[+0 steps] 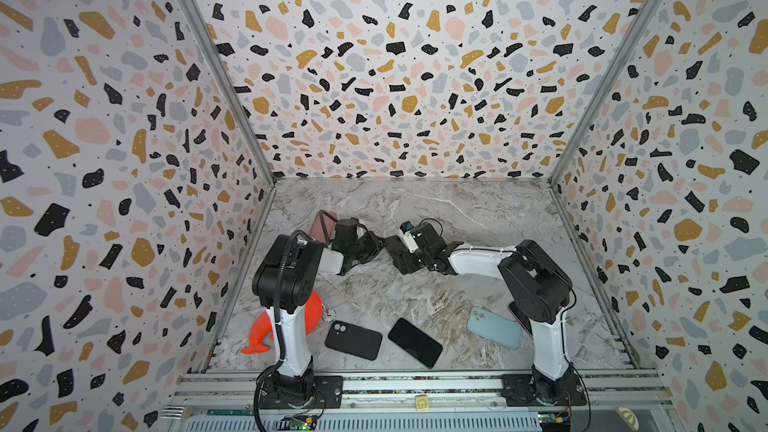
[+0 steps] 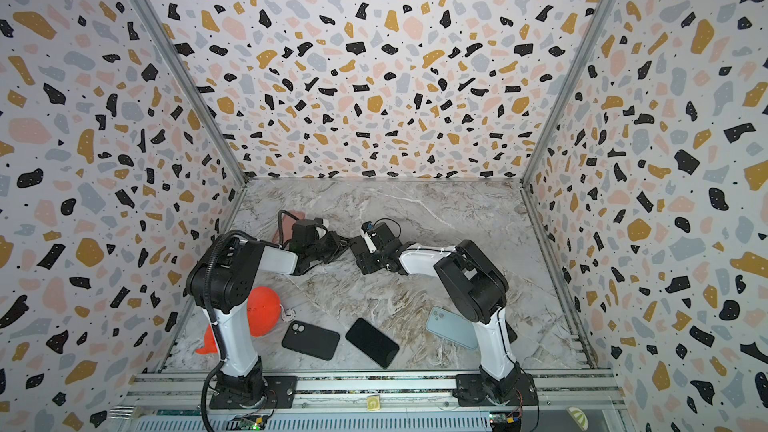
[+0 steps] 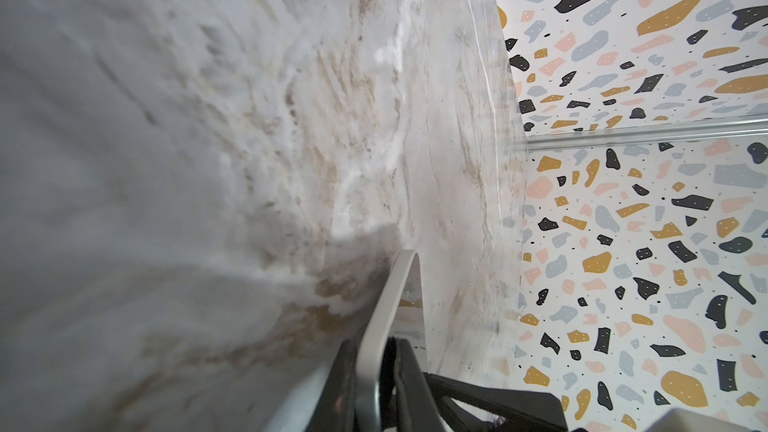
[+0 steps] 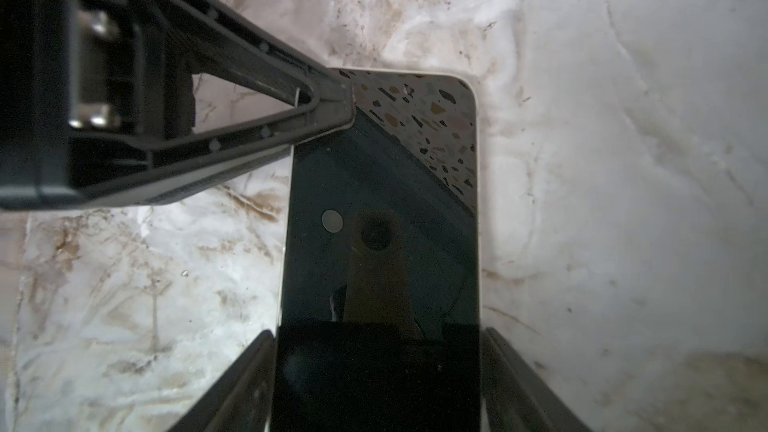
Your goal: Put the phone into the phone case
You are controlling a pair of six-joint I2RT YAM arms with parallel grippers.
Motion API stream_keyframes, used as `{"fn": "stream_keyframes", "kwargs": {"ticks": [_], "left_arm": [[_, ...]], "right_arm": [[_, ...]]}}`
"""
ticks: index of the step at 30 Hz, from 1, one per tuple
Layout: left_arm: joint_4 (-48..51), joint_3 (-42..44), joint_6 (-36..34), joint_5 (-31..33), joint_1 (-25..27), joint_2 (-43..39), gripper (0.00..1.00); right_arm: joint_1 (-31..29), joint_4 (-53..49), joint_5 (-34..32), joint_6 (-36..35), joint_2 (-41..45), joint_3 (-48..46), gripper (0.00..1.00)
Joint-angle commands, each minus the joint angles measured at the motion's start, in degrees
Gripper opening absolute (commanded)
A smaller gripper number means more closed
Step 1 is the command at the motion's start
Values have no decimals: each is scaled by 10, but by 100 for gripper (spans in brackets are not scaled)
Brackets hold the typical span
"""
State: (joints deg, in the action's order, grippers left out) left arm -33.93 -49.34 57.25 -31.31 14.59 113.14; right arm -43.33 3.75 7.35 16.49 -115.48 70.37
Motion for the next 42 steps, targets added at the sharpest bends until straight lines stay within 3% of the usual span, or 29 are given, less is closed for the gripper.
{"fn": "stream_keyframes", "kwargs": {"ticks": [1, 4, 13, 23, 28, 35, 39, 42], "left_arm": [[-29, 12, 4, -1, 4, -18, 7], [-8, 4, -1, 0, 6, -18, 0], [-20, 13, 13, 0, 8, -42, 0], [-128, 39, 101, -5, 10, -57, 0], [-235, 74, 205, 12, 14, -75, 0], [-305, 100, 256, 44, 25, -104, 0], [-382, 118, 298, 52, 26, -94, 0], [-438, 132, 336, 63, 31, -85, 0]], "right_arm": [[3, -22, 3, -6, 38, -12, 68], [7, -23, -2, -10, 52, -17, 71], [10, -36, -27, -14, 104, -27, 79], [10, -47, -61, -3, 177, -50, 86], [11, -41, -71, 42, 222, -76, 86], [22, -26, -78, 161, 275, -124, 84], [61, 48, -5, 270, 326, -191, 83], [98, 184, 77, 377, 366, -281, 81]]}}
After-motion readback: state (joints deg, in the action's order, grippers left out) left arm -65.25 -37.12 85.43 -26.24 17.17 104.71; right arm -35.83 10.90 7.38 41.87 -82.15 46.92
